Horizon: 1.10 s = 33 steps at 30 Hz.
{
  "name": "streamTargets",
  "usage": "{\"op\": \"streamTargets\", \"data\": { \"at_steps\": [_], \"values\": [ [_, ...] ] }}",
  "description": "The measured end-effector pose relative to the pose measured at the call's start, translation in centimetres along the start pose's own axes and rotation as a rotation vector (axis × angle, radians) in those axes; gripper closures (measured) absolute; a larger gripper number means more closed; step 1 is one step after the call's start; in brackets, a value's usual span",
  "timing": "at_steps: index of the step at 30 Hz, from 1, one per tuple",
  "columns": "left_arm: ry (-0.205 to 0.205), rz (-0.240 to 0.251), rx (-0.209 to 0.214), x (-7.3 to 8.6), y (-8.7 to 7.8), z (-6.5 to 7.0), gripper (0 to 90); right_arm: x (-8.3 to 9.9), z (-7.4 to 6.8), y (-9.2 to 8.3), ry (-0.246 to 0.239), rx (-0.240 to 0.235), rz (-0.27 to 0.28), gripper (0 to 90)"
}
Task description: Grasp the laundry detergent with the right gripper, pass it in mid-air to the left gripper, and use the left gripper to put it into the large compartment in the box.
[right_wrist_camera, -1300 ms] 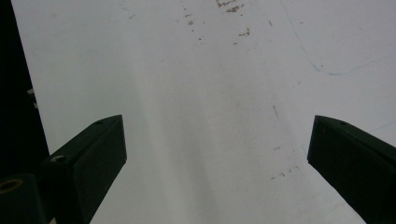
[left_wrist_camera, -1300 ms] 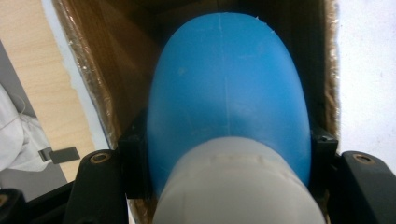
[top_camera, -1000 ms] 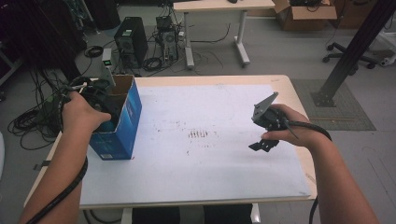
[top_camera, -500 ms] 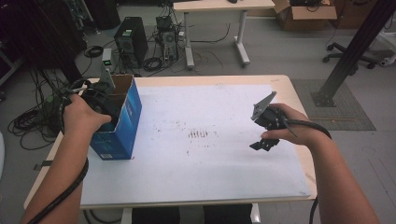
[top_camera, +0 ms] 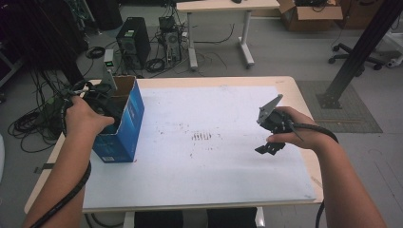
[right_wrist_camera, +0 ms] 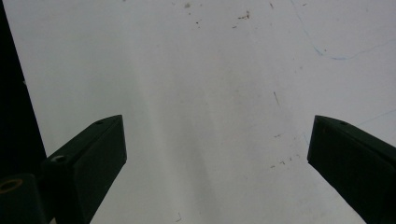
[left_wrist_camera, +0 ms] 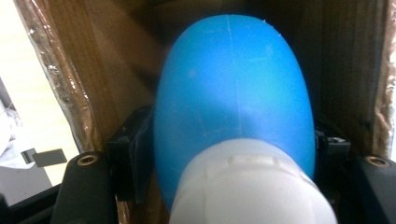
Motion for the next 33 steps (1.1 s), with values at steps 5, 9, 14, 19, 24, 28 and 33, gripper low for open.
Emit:
{"op": "streamTargets", "data": {
  "at_steps": [5, 9, 14, 19, 24, 28, 33],
  "values": [
    [-0.013, 0.005, -0.006, 0.0, -0.4, 0.0, 30.4, 0.1, 0.0, 0.0, 0.001, 0.000, 0.003, 4.7],
    [-0.014, 0.011, -0.005, 0.0, -0.9, 0.0, 29.0, 0.1, 0.0, 0.0, -0.002, 0.001, 0.008, 4.7],
    [-0.018, 0.017, -0.011, 0.1, -1.4, -0.2, 26.3, 0.0, 0.0, 0.0, -0.005, -0.002, 0.009, 4.7],
    [-0.021, 0.029, -0.013, 0.3, -2.1, -0.3, 23.9, -0.1, -0.1, 0.1, -0.011, -0.002, 0.013, 4.7],
    [-0.022, 0.031, -0.022, 0.5, -2.8, -0.3, 23.6, -0.2, -0.2, 0.0, -0.015, -0.004, 0.015, 4.7],
    [-0.026, 0.034, -0.029, 0.6, -3.1, -0.3, 23.3, -0.2, -0.3, -0.1, -0.019, -0.003, 0.017, 4.7],
    [-0.025, 0.046, -0.027, 0.7, -3.7, -0.3, 20.3, -0.2, -0.4, -0.2, -0.021, -0.002, 0.020, 4.7]
  ]
}}
Point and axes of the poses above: each handheld gripper's, and its own axes: y roughly forward along the jaws, x roughly out of its underside, z roughly to its right, the point moved 8 cm from there along y, roughly forward along the jaws, and after that the axes turned 15 degrees about -x, right-handed, at the moved point
